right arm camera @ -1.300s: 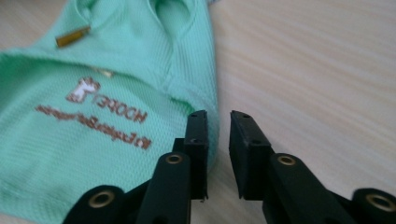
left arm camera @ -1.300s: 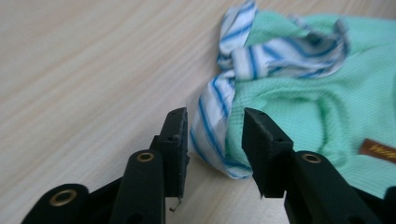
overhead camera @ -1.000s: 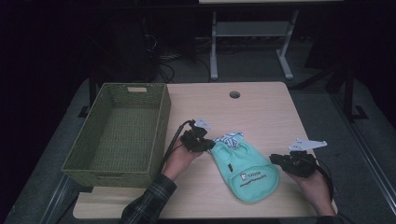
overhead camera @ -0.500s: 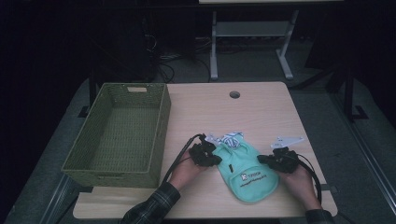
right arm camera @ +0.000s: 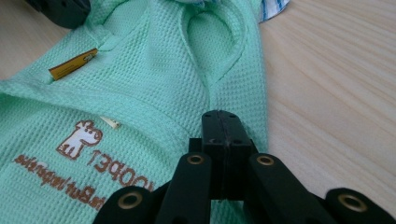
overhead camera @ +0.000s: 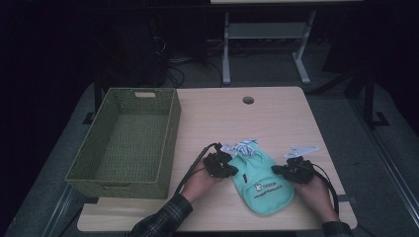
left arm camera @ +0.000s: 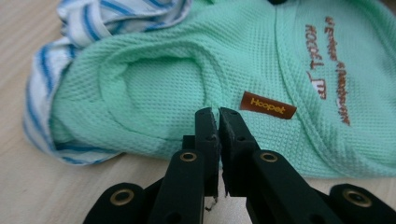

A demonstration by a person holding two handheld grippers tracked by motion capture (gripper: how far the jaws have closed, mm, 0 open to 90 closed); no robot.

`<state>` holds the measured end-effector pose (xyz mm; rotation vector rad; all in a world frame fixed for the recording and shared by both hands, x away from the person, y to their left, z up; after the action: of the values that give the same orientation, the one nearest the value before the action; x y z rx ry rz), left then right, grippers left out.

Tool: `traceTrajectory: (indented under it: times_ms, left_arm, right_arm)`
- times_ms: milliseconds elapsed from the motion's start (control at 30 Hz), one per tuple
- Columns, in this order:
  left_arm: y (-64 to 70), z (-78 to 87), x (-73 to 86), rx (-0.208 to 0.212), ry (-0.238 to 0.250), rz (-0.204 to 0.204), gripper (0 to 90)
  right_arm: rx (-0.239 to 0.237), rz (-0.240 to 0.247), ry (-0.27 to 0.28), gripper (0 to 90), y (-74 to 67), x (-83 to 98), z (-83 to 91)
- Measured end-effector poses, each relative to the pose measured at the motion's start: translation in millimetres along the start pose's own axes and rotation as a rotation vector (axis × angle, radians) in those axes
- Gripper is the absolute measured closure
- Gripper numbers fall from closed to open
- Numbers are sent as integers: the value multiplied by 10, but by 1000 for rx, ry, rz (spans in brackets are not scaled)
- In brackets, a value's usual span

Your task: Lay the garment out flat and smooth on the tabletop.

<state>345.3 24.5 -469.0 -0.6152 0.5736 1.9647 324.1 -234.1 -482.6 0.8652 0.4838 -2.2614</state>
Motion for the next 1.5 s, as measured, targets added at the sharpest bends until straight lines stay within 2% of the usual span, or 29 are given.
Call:
traceTrajectory:
  times_ms: [100,133,167,300,333,467,500,567,667,800,967,1167,1233,1333,1500]
  left_arm:
    - [20,-31,8,2,-7,4,862]
    - [23,-29,15,2,-21,-10,862]
    - [36,-34,18,2,-21,-4,862]
    - [101,-22,38,1,-43,-30,861]
    - [129,-33,40,3,-30,-17,862]
    - [193,-32,46,17,-48,-41,869]
    - [220,-43,48,20,-36,-28,870]
    - [267,-39,53,33,-49,-44,870]
    - [345,-53,66,52,-38,-42,870]
    - [417,-58,70,68,-49,-60,870]
    - [478,-64,77,81,-40,-55,854]
    - [402,81,77,52,-3,-41,780]
    - [341,170,83,27,23,-25,747]
    - [227,287,104,-8,40,-10,692]
    - [53,383,157,-77,78,39,632]
  right_arm:
    - [-2,-2,1,894,3,-3,-2]
    - [-3,-9,2,893,1,-5,-3]
    - [-2,-12,2,893,7,-8,-5]
    - [8,-21,-5,892,22,-16,-4]
    - [11,-22,-5,892,28,-20,-7]
    - [24,-29,-4,893,64,-50,-30]
    - [25,-30,3,892,76,-56,-42]
    - [27,-33,6,892,95,-64,-51]
    - [31,-35,11,891,110,-72,-63]
    - [40,-33,14,891,108,-79,-72]
    - [40,-32,19,891,107,-75,-74]
    - [48,-29,24,890,94,-66,-72]
    - [46,-14,35,891,107,-62,-76]
    - [41,-21,34,890,106,-58,-73]
    - [44,-16,36,890,103,-57,-74]
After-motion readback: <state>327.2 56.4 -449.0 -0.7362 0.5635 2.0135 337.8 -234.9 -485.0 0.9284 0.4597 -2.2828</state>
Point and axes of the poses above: each handheld gripper's, and its own axes: z roughly backward along the jaws, x roughly out of its underside, y roughly to its right, the point moved 2 cm from there along -z, roughly forward along the jaws, and after that the axes turned 2 degrees about y, right-handed, at the moved point
